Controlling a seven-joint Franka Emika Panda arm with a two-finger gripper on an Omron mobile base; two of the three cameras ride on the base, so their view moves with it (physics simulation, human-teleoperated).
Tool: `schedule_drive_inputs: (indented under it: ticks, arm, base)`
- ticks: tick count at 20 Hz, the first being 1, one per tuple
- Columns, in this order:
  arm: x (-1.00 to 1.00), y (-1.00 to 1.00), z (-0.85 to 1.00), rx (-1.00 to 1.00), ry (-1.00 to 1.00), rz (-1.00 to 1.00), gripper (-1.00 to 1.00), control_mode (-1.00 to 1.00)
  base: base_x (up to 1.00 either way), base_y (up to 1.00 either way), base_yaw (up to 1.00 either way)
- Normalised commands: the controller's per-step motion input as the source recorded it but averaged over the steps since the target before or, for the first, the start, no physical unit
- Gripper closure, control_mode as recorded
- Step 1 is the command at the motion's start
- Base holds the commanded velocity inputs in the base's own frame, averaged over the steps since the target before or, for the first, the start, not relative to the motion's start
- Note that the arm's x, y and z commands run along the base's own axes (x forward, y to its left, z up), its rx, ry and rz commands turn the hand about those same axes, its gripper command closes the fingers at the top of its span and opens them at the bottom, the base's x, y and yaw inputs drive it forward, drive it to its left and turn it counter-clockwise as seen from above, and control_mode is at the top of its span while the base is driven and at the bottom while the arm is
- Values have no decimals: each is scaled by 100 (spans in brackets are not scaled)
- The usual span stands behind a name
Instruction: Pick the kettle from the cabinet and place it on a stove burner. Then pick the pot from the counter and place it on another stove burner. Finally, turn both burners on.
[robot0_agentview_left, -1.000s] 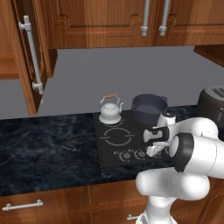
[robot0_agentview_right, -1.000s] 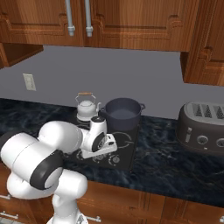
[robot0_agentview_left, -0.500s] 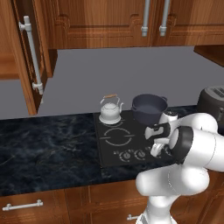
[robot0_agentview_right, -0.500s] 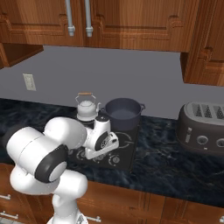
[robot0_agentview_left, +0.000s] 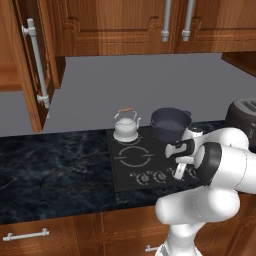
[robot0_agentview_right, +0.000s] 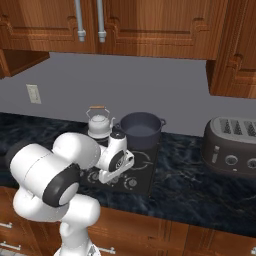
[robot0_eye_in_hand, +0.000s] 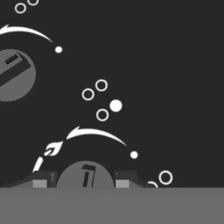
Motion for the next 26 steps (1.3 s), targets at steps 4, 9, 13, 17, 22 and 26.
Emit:
schedule_drive_inputs:
  ticks: [4, 9, 13, 17, 22, 26]
  arm:
    - [-22, 9, -33, 0, -4, 15, -100, -100]
    - [-8, 15, -28, 0, -1, 11, -100, -100]
    - [-1, 9, -2, 0, 0, 8, -100, -100]
    - [-8, 5, 9, 0, 0, 4, -100, -100]
    - [-6, 5, 28, -1, 0, 2, -100, -100]
    - [0, 2, 38, -2, 1, 1, -100, -100]
  base:
    - [0, 0, 0]
    - [0, 0, 0]
    - [0, 0, 0]
    - [0, 0, 0]
    - [0, 0, 0]
    - [0, 0, 0]
